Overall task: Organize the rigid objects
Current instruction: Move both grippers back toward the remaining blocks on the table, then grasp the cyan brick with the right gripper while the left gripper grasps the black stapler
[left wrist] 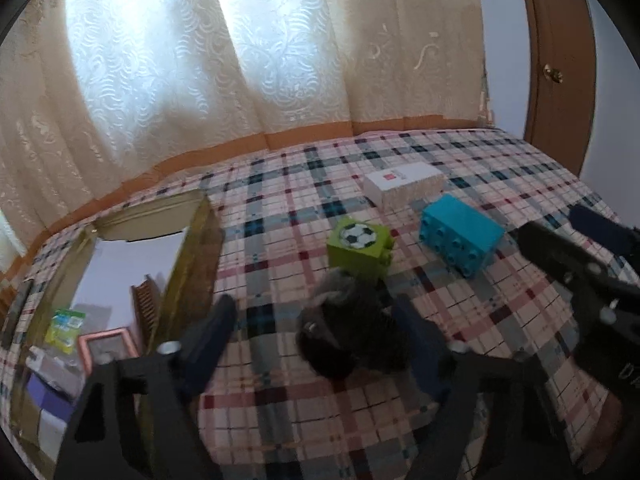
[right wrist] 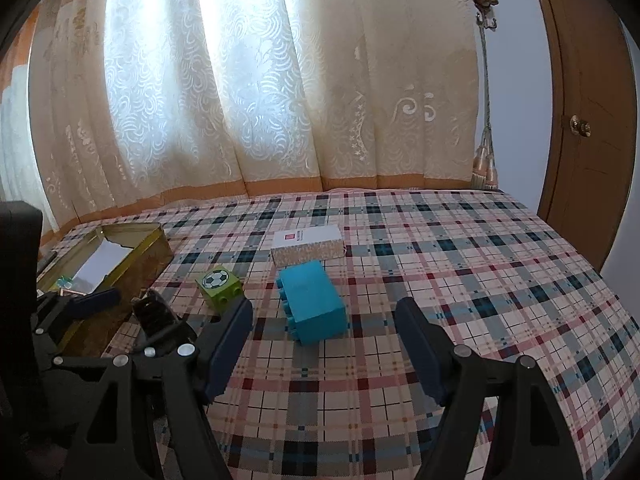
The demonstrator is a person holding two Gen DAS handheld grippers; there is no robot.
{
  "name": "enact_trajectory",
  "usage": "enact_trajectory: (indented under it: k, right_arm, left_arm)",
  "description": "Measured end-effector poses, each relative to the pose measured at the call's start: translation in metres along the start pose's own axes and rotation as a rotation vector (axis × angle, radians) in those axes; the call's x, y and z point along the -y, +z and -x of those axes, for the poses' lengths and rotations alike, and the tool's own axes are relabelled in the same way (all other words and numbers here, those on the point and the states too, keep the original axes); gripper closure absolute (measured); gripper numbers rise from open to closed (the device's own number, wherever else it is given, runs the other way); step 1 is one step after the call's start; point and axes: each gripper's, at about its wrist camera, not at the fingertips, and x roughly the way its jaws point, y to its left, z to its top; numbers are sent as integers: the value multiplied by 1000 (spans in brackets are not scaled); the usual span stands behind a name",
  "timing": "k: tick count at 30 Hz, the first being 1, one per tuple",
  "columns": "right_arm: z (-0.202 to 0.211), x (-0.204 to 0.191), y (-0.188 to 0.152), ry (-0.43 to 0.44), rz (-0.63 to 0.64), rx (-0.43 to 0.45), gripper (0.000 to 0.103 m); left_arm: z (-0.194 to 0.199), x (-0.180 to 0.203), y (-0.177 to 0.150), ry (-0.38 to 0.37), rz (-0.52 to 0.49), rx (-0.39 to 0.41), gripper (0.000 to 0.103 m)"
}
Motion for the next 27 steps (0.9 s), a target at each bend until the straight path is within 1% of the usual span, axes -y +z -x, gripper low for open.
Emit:
enact_trajectory:
  k: [1,2,5,8,11,15,17,21,23,27]
  right_arm:
    - [-3,-1,1,-2,6,-6,27]
    - [-6,-2,3,-3,14,-16,27]
    - [-19,-3,8,-1,33,-56,27]
    - [-33,-6,15,1,46,-88,27]
    - [-46,-10,21,-5,57,-107,27]
    - [-68,-17,24,-9,78,-157,27]
    - [-80,-20,22,-7,91,-202,27]
    - [-90,-23,21,-8,99,-241,27]
    - [-97,-24,19,-5,104,-279,27]
    - [-106,-21,17,18,89,-323,27]
  left_arm:
    - [-1,1,1,-16,-5,-1,58]
    - [-2,3,2,-24,-12,-3,61]
    - [-6,5,8,-13,-30,-1,63]
    - [-10,-1,12,3,-16,1,64]
    - [-14,-9,14,42,-6,13,64]
    - [-20,-18,18,35,26,7,64]
    - [-24,-22,20,30,44,3,64]
    - [-27,-26,23,23,59,2,64]
    - [-26,-25,23,16,56,6,64]
    - [-27,-24,23,20,51,3,64]
